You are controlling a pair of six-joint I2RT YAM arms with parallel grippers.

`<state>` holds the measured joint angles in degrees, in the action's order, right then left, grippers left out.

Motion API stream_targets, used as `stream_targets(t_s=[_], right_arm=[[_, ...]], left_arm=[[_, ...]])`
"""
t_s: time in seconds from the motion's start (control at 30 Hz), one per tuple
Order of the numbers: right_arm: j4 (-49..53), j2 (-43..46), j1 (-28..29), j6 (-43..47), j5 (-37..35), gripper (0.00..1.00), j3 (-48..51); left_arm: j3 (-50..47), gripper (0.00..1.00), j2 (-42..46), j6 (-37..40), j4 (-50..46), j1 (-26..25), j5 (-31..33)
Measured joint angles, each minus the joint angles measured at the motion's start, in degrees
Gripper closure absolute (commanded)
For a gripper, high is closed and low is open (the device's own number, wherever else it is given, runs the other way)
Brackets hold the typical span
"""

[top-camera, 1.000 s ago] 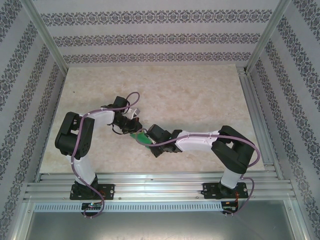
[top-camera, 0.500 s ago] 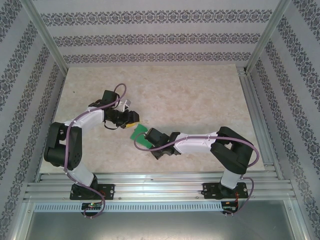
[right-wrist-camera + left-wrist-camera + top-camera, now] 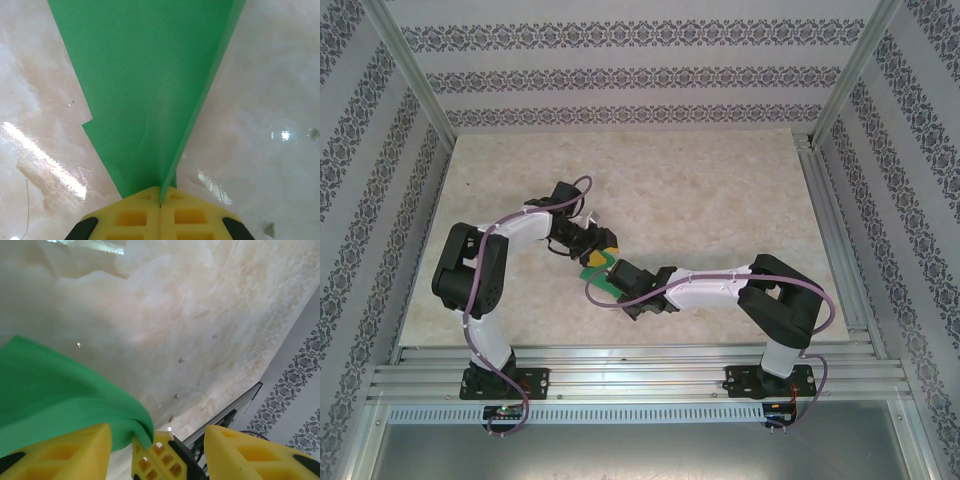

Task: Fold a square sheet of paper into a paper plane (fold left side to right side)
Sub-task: Fold the wing for the fifth time at the center of the table.

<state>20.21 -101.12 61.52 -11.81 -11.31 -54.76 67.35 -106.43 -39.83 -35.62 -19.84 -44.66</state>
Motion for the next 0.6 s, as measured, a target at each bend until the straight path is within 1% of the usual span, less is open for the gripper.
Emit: stream_targets(t_s=[0.17,0.27,0.5,0.57,0.6], right_arm=[[0.2,-0.1,0.0,0.2,-0.1,0.95,-0.2],[0.2,-0.2,0.0,0.4,-0.2,0.95,-0.3],[0.4,-0.4,0.4,1.1,-0.9,0.94,-0.6],[0.4,-0.5,0.4,1.1,-0.9,0.95,-0.6],[0.4,-0.5,0.4,1.1,-0.9,0.95,-0.7]], left_arm=[[3.5,0.49,-3.1,-0.3,-4.6,-1.7,2.6],[4.1,0.51,-3.8,-0.3,-7.0,-1.7,3.9],[8.2,0.55,-6.8,2.1,-14.4,-2.8,6.4],[9.2,0.57,-7.7,2.8,-15.9,-3.0,6.8],[9.7,0.60,-8.1,3.0,-16.6,-3.1,7.2]])
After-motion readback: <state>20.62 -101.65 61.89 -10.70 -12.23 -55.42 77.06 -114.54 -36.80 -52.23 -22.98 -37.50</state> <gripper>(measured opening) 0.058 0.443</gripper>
